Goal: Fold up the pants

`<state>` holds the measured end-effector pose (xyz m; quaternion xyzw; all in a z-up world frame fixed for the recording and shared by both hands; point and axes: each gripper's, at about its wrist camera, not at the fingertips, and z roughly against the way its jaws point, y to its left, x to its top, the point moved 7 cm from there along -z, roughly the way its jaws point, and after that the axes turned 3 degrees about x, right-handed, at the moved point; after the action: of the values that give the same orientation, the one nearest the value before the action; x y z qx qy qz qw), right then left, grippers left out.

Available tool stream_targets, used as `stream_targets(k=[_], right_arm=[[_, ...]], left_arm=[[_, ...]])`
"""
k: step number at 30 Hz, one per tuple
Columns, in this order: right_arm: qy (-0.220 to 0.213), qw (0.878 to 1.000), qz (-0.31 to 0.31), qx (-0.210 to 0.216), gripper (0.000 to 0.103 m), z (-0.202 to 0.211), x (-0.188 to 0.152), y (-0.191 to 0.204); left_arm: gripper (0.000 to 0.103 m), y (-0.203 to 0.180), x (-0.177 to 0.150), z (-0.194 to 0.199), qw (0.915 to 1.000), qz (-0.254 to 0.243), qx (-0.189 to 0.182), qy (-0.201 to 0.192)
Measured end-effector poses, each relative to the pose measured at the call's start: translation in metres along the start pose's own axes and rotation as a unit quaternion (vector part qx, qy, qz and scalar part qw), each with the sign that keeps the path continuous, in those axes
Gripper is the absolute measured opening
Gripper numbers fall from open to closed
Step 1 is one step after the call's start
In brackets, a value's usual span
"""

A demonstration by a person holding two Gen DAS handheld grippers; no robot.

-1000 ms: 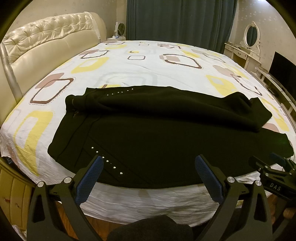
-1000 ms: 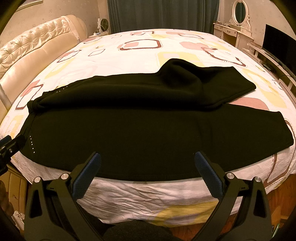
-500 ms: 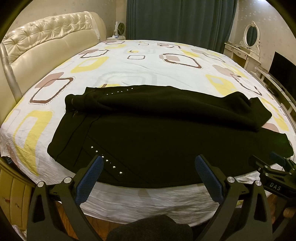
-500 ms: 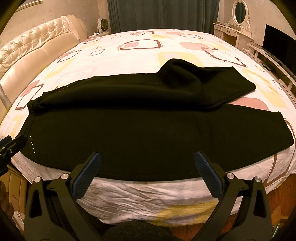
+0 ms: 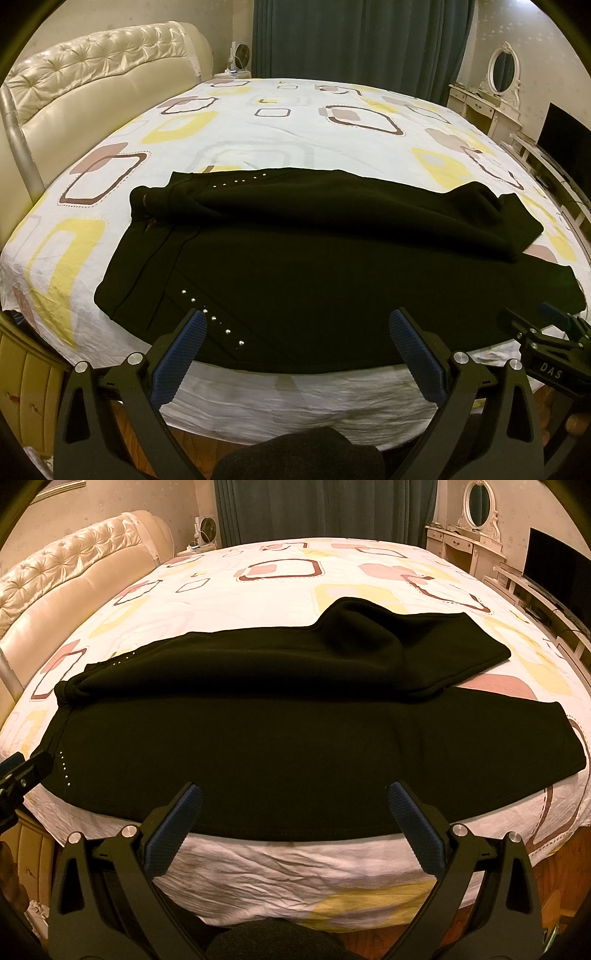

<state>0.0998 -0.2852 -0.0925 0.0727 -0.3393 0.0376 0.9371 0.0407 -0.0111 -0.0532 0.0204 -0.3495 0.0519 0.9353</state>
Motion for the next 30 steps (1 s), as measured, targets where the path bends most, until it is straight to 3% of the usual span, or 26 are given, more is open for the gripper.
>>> stream_targets(k=[19,24,30], right_arm=[[0.007,1.000,-0.007,0.004,0.101,-0.001,0.002,-0.002],[0.014,0.999,-0.015,0.033,0.101,-0.001,0.006,-0.005],[-0.003,0.995,0.018,0.100,0.101,0.003,0.041,0.003]], left_arm=[[0.099,0.000,-0.002,0.000,1.0000,0.001,-0.003,0.004],[0.099,0.008,0.001,-0.001,0.9999,0.011,0.007,0.012],[0.099,0.045,0.014,-0.018,0.9969,-0.019,-0.021,0.074]])
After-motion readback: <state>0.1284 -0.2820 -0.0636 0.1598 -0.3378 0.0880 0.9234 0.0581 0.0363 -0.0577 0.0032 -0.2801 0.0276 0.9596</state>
